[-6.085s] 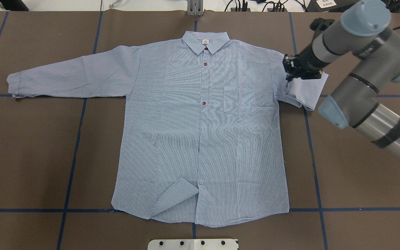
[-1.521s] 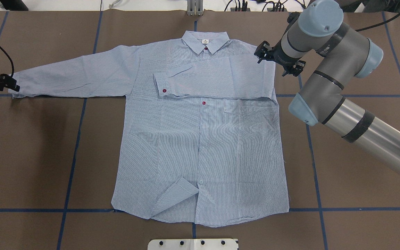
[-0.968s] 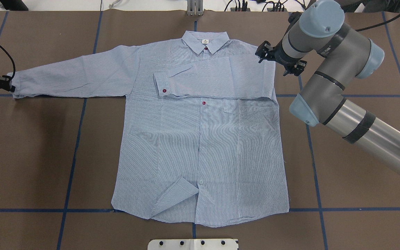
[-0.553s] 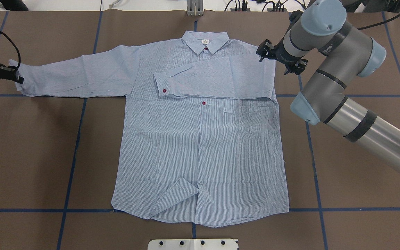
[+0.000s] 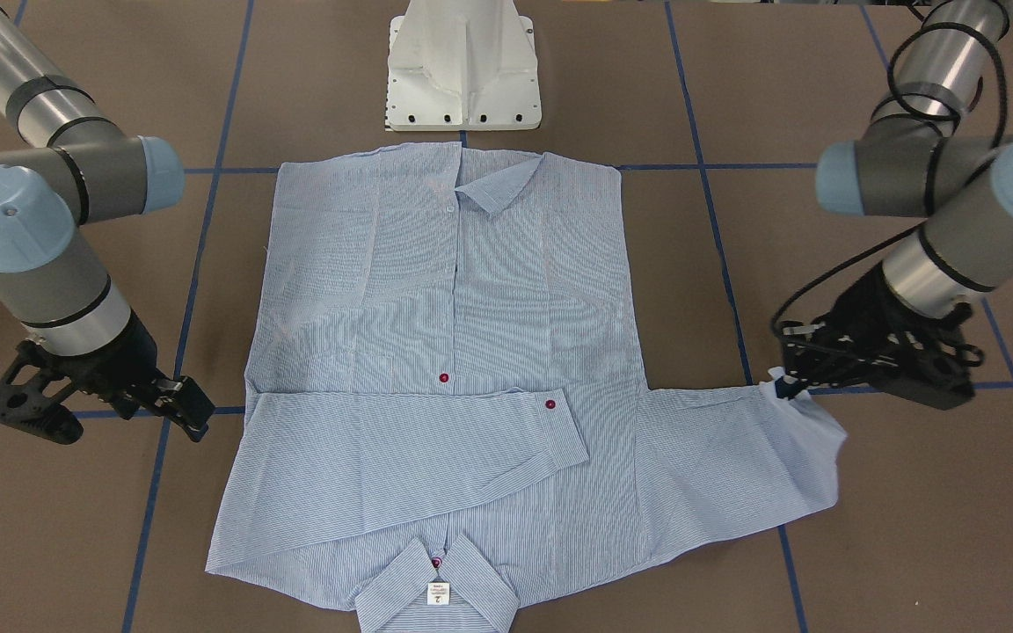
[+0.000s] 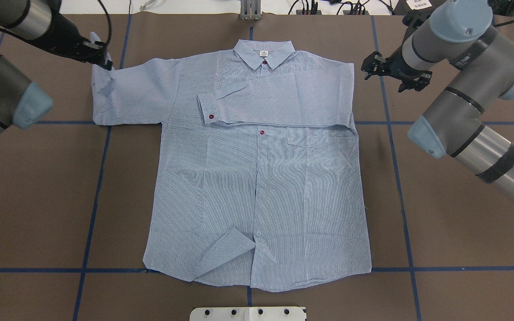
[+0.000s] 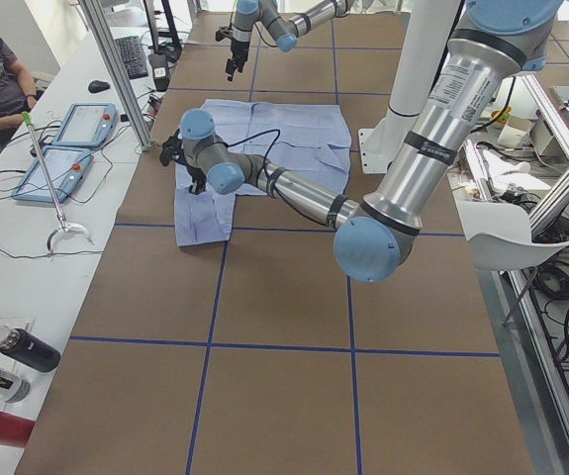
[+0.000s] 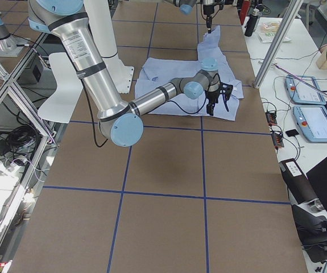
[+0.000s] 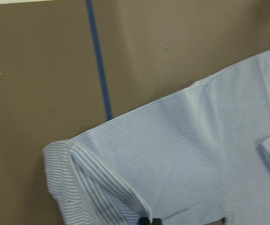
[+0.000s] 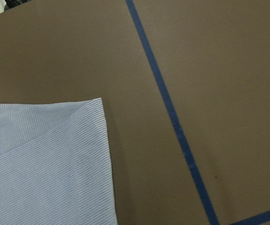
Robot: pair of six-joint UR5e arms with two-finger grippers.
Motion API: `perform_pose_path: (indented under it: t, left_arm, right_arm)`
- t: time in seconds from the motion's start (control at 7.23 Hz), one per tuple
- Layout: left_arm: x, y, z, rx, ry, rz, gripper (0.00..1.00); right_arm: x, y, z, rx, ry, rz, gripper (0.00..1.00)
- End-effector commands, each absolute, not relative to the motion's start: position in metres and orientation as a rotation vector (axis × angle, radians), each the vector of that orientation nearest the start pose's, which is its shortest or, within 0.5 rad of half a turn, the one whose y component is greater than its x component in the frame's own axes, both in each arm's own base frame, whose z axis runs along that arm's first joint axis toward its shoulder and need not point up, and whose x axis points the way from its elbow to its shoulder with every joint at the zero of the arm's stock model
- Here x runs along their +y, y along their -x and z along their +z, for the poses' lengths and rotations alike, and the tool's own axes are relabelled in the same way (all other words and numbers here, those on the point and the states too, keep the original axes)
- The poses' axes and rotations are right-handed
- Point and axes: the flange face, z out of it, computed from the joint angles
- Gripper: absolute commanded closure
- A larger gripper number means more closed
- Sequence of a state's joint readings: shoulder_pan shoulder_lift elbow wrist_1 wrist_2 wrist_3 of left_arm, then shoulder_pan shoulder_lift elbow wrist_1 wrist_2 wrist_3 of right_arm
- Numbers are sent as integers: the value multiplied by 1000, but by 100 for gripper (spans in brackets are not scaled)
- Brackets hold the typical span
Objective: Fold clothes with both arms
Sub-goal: 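Fold the held sleeve across the shirt front with the left gripper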
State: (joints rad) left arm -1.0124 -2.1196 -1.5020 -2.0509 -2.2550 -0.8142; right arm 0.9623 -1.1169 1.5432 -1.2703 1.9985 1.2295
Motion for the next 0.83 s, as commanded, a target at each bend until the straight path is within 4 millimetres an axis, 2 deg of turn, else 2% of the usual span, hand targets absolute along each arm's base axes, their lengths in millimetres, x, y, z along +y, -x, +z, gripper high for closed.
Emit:
perform_pose_path:
  t: [0.0, 0.14, 0.28, 0.41, 0.55, 0.69]
  left_arm:
    - [-576, -432, 206, 1132, -293, 52, 100]
    - [-567, -473, 179, 1129, -314, 42, 100]
    - [-572, -512, 136, 1149, -282, 12, 100]
    - [-574, -550, 100, 1145, -293, -24, 100]
    - [-564, -568, 87, 1146, -303, -25, 100]
    - [-558, -574, 83, 1152, -300, -22, 100]
  right_arm:
    - [-607, 234, 436, -831, -72, 344, 0]
    - [-607, 204, 456, -815, -93, 299, 0]
    - [-606, 199, 464, -807, -95, 288, 0]
    - [-607, 196, 462, -809, -99, 291, 0]
    - [-607, 196, 461, -808, -101, 293, 0]
    - [-608, 196, 460, -810, -103, 292, 0]
